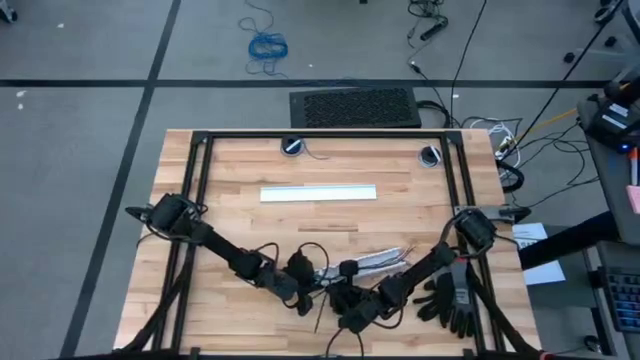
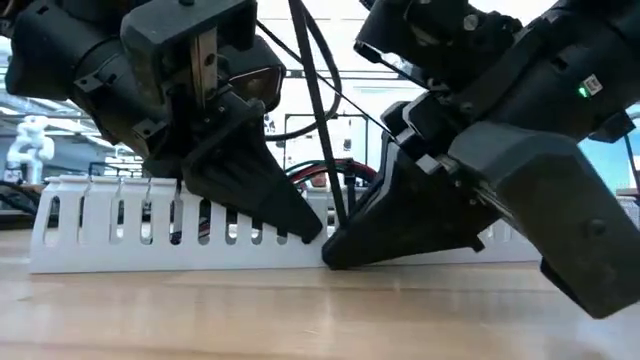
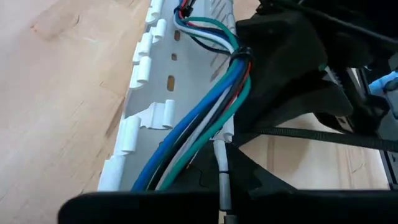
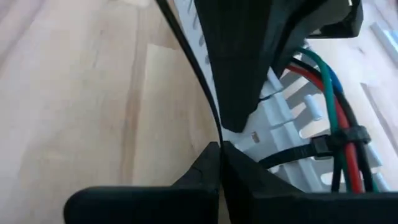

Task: Ziptie cables
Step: Put the ziptied cables into the cable duct

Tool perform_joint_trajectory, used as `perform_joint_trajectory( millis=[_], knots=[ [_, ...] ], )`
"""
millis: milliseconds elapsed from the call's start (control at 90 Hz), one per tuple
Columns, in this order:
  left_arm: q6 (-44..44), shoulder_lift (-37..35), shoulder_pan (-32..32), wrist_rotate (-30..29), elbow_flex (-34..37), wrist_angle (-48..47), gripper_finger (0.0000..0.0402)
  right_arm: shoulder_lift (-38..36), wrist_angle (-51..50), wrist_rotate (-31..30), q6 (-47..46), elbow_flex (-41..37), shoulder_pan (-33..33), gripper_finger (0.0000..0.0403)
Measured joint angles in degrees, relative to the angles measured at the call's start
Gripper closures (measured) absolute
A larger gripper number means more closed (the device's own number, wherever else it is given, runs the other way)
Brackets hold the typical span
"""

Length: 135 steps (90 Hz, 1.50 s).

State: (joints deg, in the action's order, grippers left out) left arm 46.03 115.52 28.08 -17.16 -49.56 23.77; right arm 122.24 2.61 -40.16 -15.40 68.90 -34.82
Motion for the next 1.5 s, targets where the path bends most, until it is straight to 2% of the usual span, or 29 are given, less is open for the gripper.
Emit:
perform_joint_trajectory(
  millis=[300, 411, 733, 944, 1222, 1500],
  knots=[
    [-0.34, 0.00, 0.02, 0.63, 0.00, 0.17, 0.0401, -5.89, 1.60, -3.68, 4.70, 0.02, -3.34, 0.0403],
    [-0.38, 0.00, 0.02, 0.67, 0.00, 0.19, 0.0401, -6.11, 1.23, -2.69, 4.74, 0.05, -2.09, 0.0403],
    [-2.12, 0.00, 0.06, 1.94, 0.00, 0.24, 0.0401, -6.11, 2.12, 5.99, 2.30, 0.05, 1.70, 0.0403],
    [-4.60, 0.00, 0.21, 2.24, 0.00, 0.39, 0.0401, -7.02, 2.43, 10.49, -3.67, 0.05, 2.64, 0.0403],
    [-5.94, 0.00, 0.28, 2.26, -0.02, 0.44, 0.0401, -11.59, -0.90, 9.00, -5.94, 0.18, 1.18, 0.0403],
    [-6.30, 0.00, 0.28, 2.24, -0.02, 0.50, 0.0401, -9.14, -2.76, 9.27, -7.57, 0.16, 2.61, 0.0403]
  ],
)
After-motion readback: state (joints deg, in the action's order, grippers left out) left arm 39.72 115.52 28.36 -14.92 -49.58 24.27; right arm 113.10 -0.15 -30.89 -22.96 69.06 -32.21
